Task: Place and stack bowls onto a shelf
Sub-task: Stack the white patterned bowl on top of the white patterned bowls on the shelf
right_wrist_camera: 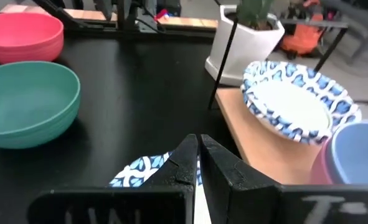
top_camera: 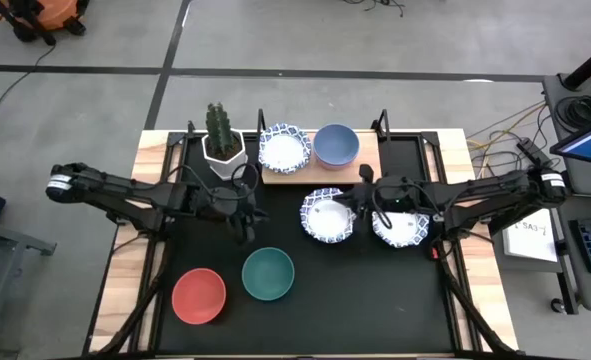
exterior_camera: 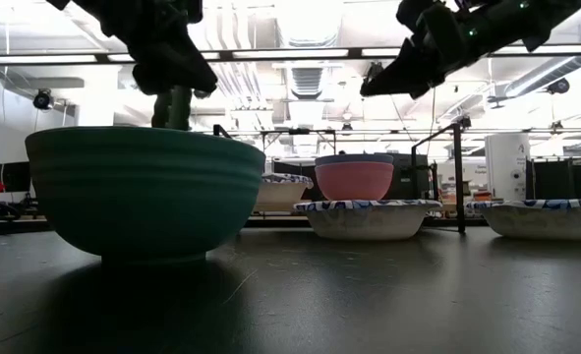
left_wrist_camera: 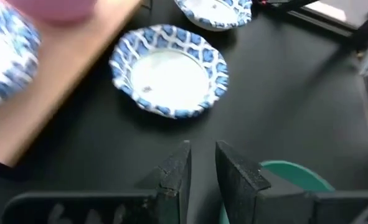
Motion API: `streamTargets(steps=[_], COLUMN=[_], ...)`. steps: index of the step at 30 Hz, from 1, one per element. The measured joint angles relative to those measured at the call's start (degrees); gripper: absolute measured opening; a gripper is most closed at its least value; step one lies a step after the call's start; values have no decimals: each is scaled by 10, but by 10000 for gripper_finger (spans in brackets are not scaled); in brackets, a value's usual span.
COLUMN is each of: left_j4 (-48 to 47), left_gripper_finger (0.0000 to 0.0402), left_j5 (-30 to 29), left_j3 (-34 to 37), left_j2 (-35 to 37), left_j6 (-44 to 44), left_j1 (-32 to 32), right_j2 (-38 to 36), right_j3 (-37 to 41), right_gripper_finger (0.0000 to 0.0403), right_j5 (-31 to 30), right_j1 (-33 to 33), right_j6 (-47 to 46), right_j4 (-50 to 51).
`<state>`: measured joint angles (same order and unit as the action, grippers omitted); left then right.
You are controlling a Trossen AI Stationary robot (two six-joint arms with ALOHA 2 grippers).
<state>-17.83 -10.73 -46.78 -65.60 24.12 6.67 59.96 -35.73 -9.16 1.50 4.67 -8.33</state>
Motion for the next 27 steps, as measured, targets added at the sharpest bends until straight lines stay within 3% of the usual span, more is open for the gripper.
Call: streamTargets(steps=[3, 10, 16, 20, 24, 27], left_j4=[-3, 43, 127, 129, 102, 20], left_gripper_finger=[56, 56, 60, 70, 87, 102], left_j5=[27, 24, -7, -7, -9, -30], left_j3=[0, 1, -15, -50, -96, -138], left_j2=[0, 0, -34, -82, -137, -178], left_j6=[42, 77, 19, -28, -78, -85], left_j1=[20, 75, 74, 75, 75, 75], right_j2=[-16, -49, -48, -61, -85, -104], right_j3=[-3, -3, -3, -3, -4, -4], right_gripper_finger=[9, 9, 9, 9, 9, 9], right_j5=[6, 6, 6, 6, 6, 6], right_j1=[0, 0, 0, 0, 0, 0], right_j6=[28, 57, 80, 80, 70, 65], right_j4=[4, 23, 32, 81, 118, 144])
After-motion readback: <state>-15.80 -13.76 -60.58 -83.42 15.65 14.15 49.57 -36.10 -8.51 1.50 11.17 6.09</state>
